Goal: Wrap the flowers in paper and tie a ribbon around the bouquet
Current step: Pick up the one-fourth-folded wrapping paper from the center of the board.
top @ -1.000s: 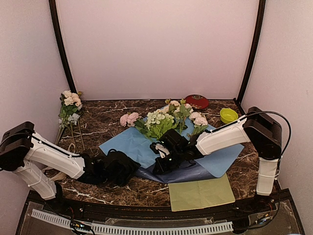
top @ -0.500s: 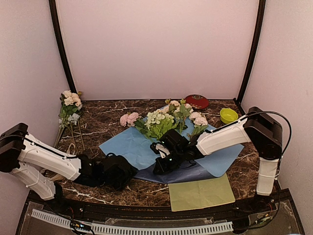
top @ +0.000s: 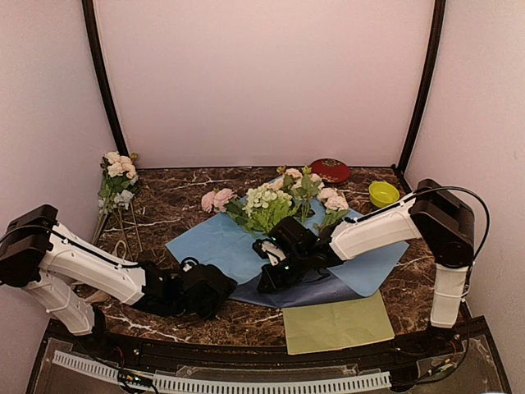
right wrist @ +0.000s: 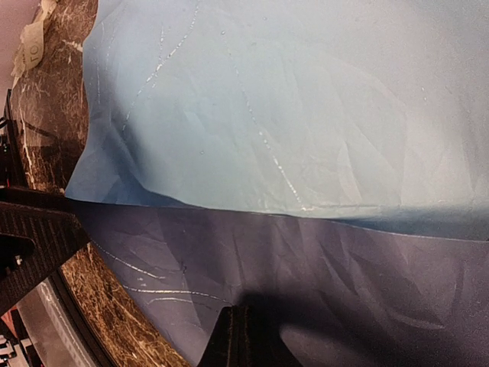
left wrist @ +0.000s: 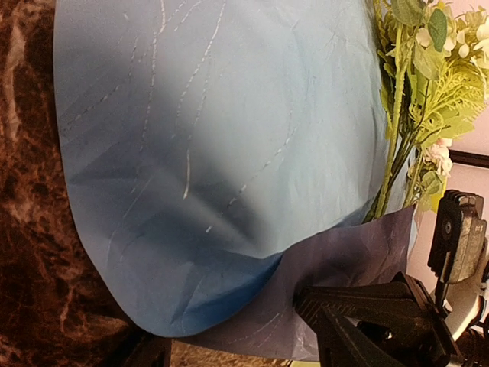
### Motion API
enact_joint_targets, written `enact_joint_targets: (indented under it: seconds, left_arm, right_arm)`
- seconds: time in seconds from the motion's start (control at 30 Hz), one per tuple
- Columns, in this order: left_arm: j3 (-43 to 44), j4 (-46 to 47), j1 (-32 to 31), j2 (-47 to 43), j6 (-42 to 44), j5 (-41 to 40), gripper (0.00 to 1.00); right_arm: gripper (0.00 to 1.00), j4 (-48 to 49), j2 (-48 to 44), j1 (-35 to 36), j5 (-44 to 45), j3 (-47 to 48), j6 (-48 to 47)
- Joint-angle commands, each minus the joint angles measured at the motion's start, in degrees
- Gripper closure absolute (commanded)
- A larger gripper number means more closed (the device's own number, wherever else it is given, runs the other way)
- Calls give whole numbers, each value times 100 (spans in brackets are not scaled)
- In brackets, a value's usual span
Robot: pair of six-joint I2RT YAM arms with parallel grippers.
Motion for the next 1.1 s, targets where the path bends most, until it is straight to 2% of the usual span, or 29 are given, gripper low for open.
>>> enact_joint_targets:
  seconds: [0.0,0.17,0.33,0.53,0.7,0.87,1.07]
  left_arm:
    - [-49,-716,28,294,18,-341,33]
    - [-310,-239,45,208,246,-705,42]
    - [-15,-549,45,256,507,-777,52]
    - [-82,-596,45,257,370,-802,79]
    - [187,-843,45,244,727,-955,100]
    - [543,-1407,45,219,997,-1051,100]
    - [925,-1442,45,260,1836,-1108,100]
  right_arm:
    - [100,-257,-95,-4,53,-113,-58]
    - [100,-263,-104,1,62,-121,-54]
    - [100,-271,-96,1,53,-122,-80]
    - [100,-274,-101,-3,58,-133,-60]
    - [100,-260,-71,1,40,-162,-5]
    - [100,-77,-102,-29,-22,-257,111]
    - [100,205,-65,-103,-234,-338,245]
